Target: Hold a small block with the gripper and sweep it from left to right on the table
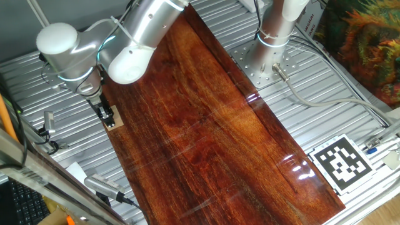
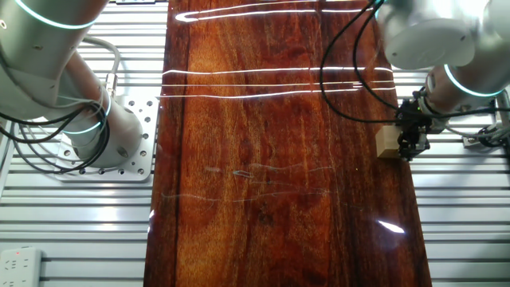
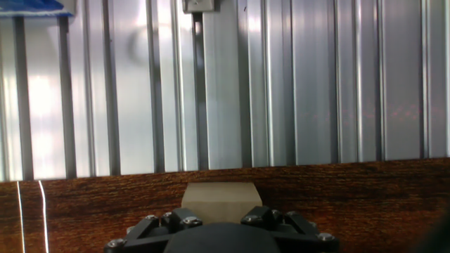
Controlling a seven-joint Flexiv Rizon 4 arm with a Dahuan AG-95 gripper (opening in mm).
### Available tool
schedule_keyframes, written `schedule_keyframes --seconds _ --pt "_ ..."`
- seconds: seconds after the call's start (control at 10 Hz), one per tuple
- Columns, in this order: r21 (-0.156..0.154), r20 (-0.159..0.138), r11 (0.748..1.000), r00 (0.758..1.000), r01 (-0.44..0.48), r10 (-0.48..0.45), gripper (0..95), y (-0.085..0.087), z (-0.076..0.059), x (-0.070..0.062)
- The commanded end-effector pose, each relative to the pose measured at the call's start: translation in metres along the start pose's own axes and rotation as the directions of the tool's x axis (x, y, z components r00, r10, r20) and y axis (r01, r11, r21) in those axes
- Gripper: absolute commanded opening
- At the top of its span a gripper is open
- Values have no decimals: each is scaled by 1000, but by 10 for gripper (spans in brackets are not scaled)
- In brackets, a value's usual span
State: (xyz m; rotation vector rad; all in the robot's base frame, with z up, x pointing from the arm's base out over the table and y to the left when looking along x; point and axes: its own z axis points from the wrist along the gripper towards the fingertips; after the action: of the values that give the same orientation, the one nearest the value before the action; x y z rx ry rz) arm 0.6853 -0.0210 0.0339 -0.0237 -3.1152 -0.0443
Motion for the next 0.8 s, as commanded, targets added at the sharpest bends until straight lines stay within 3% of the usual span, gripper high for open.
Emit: schedule_keyframes --seconds 0.1,0.3,0.4,0.5,0.7,0.8 --pt "18 -27 1000 1000 1 -1 380 0 1 -1" --pt "16 -28 1000 1000 4 -3 380 -2 4 3" --pt "-20 -40 1000 999 -20 19 380 -2 4 3" --pt "-32 -42 999 999 -27 26 380 -2 4 3" --pt "-27 -14 999 1000 -21 21 380 -2 4 3" --pt "-6 -16 1000 1000 -14 14 380 -2 4 3"
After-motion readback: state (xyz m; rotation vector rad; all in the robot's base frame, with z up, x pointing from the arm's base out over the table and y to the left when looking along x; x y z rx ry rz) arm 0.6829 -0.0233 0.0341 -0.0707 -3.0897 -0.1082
